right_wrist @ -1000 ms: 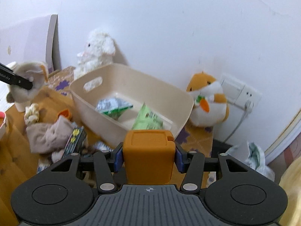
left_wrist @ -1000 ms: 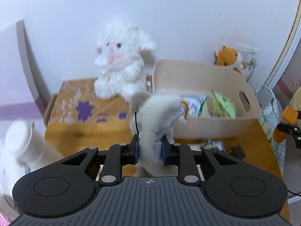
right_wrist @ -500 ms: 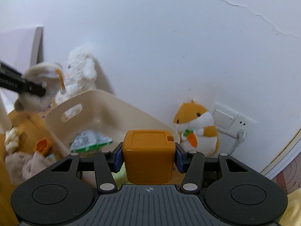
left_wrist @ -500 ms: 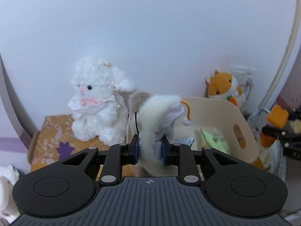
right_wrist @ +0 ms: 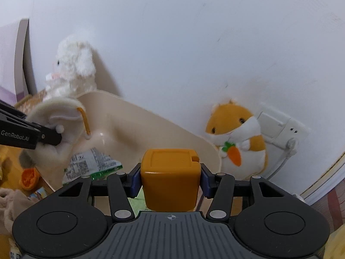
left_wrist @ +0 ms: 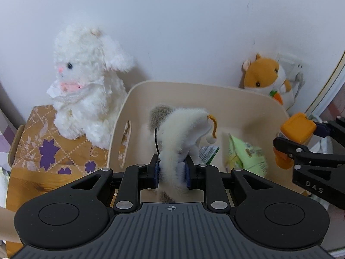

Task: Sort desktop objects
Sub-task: 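Carry the plush and orange bottle to the beige bin and release both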

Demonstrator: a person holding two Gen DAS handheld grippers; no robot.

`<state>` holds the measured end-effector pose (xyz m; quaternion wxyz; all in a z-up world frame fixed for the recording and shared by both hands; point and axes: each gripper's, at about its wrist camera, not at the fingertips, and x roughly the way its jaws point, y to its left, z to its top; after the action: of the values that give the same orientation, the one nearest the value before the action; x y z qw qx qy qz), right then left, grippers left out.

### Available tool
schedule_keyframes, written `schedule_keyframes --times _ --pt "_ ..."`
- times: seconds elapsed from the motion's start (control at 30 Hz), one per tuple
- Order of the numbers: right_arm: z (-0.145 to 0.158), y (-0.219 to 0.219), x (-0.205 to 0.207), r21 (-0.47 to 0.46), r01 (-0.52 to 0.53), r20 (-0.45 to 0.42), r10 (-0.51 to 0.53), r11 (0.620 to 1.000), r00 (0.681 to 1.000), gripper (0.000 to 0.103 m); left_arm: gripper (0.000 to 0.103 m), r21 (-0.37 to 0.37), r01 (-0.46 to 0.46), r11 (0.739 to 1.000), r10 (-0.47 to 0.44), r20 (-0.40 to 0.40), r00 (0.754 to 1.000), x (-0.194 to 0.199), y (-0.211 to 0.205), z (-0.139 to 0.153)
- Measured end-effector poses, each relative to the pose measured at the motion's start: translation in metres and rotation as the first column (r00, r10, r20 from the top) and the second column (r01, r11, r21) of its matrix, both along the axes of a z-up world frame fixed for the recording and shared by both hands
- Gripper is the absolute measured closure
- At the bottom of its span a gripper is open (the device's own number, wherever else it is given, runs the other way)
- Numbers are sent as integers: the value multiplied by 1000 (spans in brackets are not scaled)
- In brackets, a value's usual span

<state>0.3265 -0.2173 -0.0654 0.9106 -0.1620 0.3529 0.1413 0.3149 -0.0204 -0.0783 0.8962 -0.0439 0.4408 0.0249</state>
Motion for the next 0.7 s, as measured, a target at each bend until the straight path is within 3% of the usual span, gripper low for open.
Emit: schedule_keyframes --times 0.3,0.47,0.53,0.7 --pt "-28 13 8 -80 -17 -30 15 997 999 53 78 26 -17 1000 18 -52 998 10 3 -20" --pt "-26 9 7 -71 3 -23 -5 997 1000 41 33 41 -51 998 52 -34 998 9 4 -18" --pt "-24 6 5 -66 16 -4 -16 998 1000 27 31 39 -50 998 51 -20 998 8 5 -14" --pt "-19 0 -6 -62 28 25 -26 998 999 13 31 17 -47 999 47 -4 999 -1 7 -5"
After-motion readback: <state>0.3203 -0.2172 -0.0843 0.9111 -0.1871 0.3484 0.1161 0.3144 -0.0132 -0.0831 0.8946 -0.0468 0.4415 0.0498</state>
